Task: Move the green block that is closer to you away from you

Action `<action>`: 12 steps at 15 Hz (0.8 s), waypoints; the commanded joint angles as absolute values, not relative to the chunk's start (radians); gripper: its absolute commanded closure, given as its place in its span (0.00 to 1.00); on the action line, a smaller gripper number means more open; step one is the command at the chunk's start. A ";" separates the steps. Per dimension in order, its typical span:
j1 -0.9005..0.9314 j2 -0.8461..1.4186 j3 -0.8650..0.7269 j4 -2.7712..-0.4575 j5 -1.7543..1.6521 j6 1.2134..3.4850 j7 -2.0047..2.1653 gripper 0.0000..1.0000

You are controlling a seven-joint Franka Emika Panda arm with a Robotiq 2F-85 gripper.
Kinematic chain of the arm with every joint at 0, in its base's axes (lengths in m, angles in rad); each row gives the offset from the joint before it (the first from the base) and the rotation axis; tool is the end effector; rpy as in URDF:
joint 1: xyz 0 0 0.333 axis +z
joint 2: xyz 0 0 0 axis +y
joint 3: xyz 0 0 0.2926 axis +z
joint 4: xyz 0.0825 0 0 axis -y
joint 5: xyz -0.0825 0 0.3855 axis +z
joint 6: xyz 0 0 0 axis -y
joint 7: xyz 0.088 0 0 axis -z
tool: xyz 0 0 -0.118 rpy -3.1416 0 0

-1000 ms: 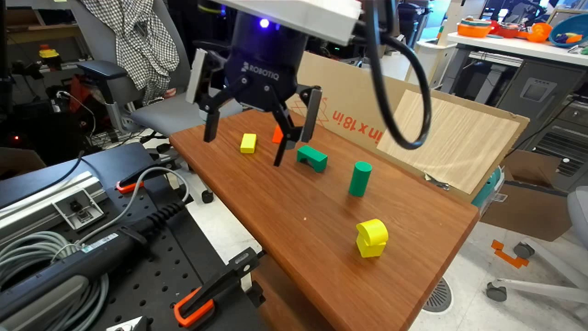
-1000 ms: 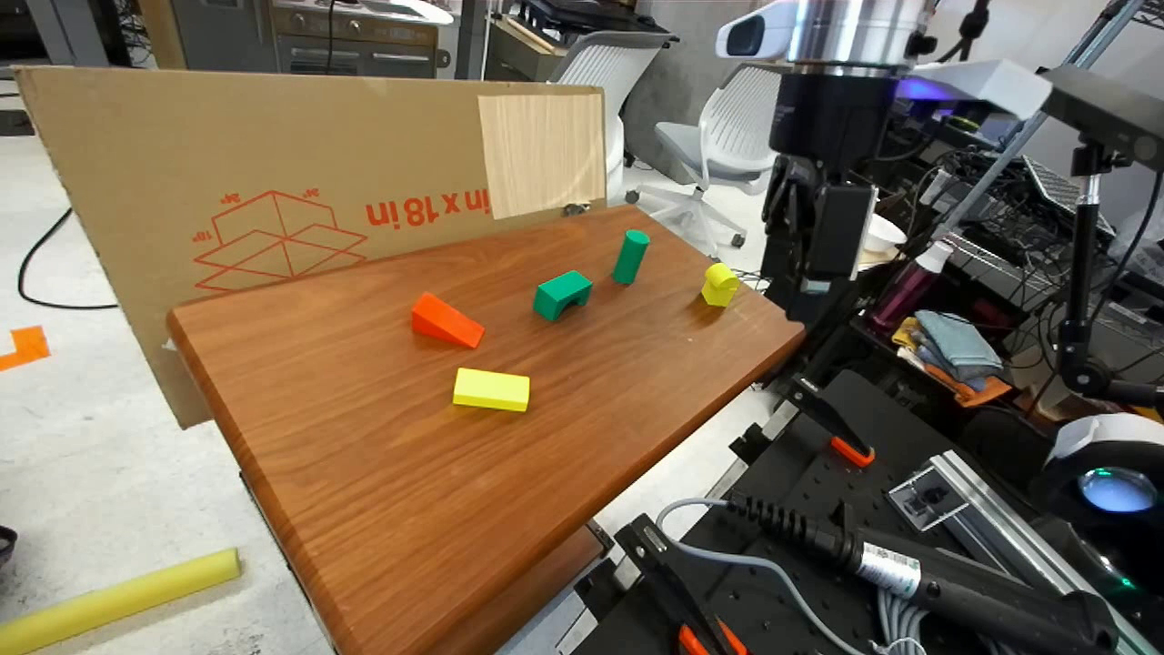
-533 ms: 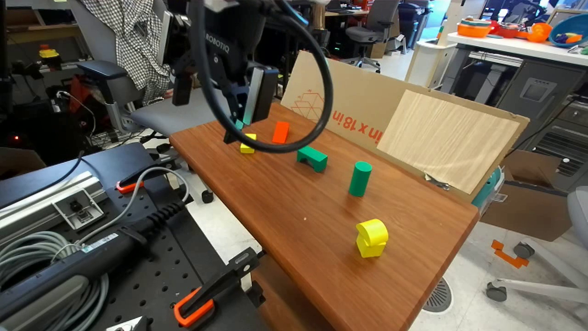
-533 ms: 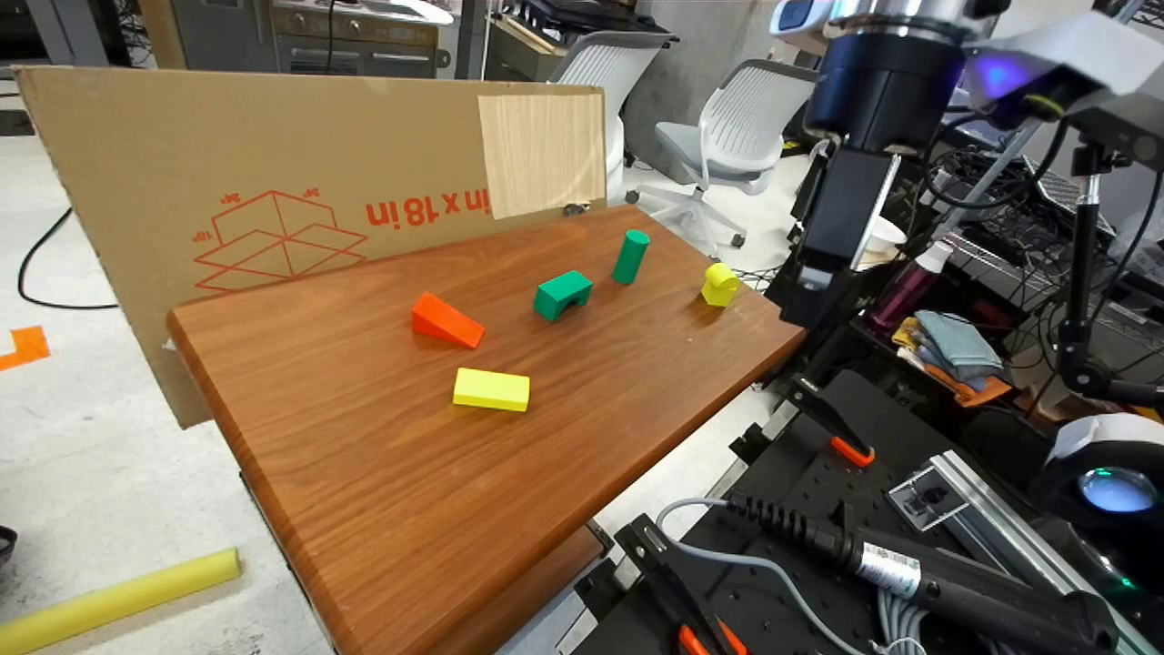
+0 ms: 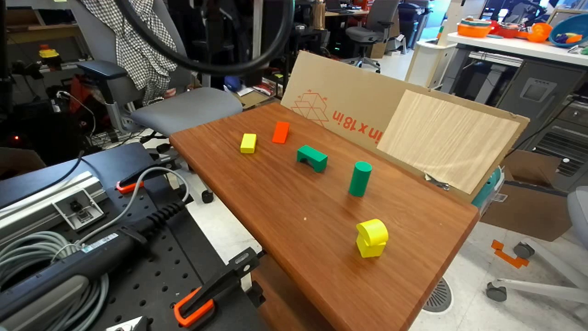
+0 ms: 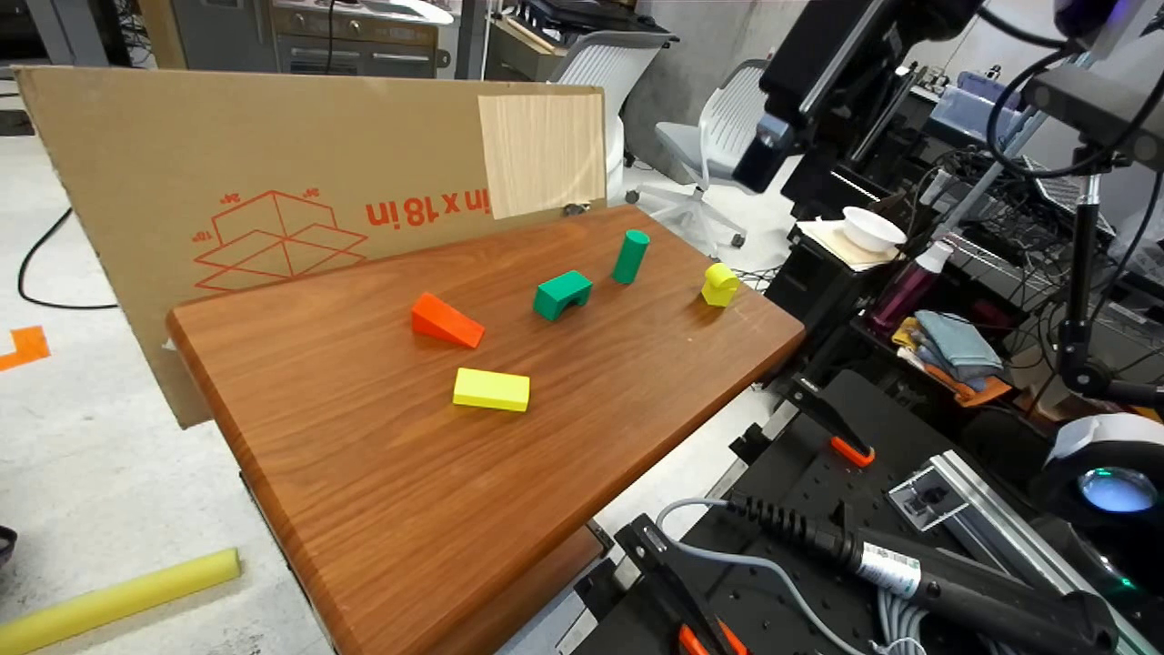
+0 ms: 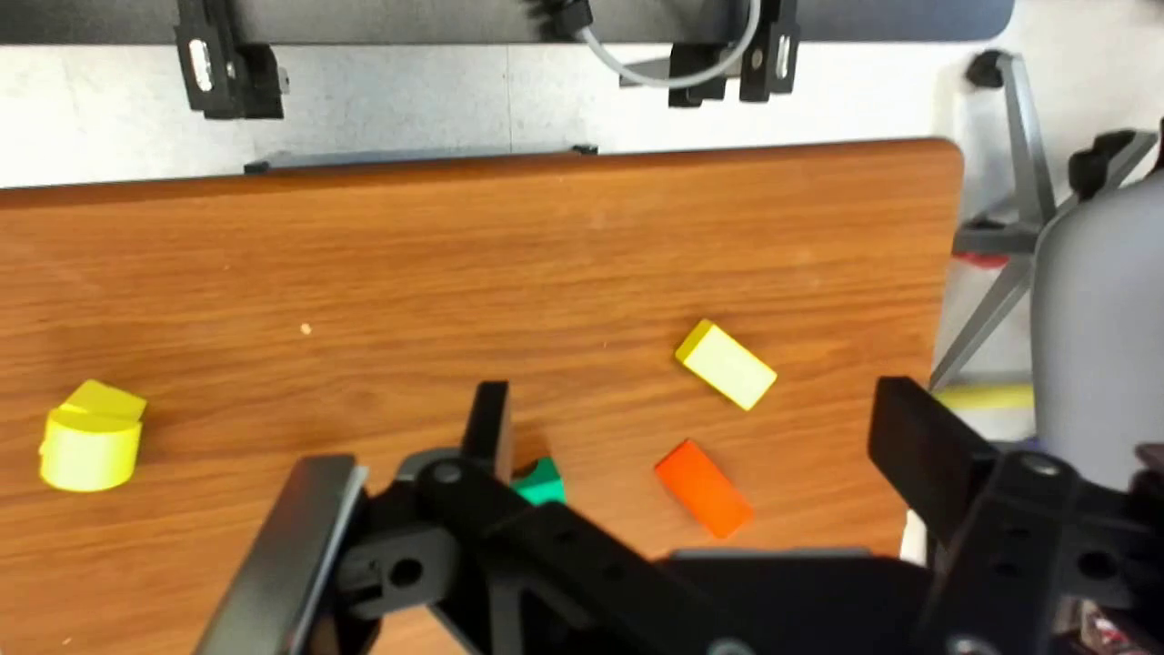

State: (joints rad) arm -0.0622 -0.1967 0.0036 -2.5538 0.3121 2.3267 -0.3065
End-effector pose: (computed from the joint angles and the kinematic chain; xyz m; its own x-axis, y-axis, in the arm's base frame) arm 0.4394 -0.0180 0.3018 0.9995 0.0278 0.0141 0.0302 -0.9745 -0.2224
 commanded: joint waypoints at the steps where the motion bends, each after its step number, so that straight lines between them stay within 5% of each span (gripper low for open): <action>1: -0.059 -0.283 -0.004 -2.605 0.236 2.453 -0.145 0.00; 12: -0.119 -0.266 -0.001 -2.583 -0.183 2.296 0.200 0.00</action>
State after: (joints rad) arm -0.1280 -0.2658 0.0082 -2.5842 -0.1810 2.2970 0.1987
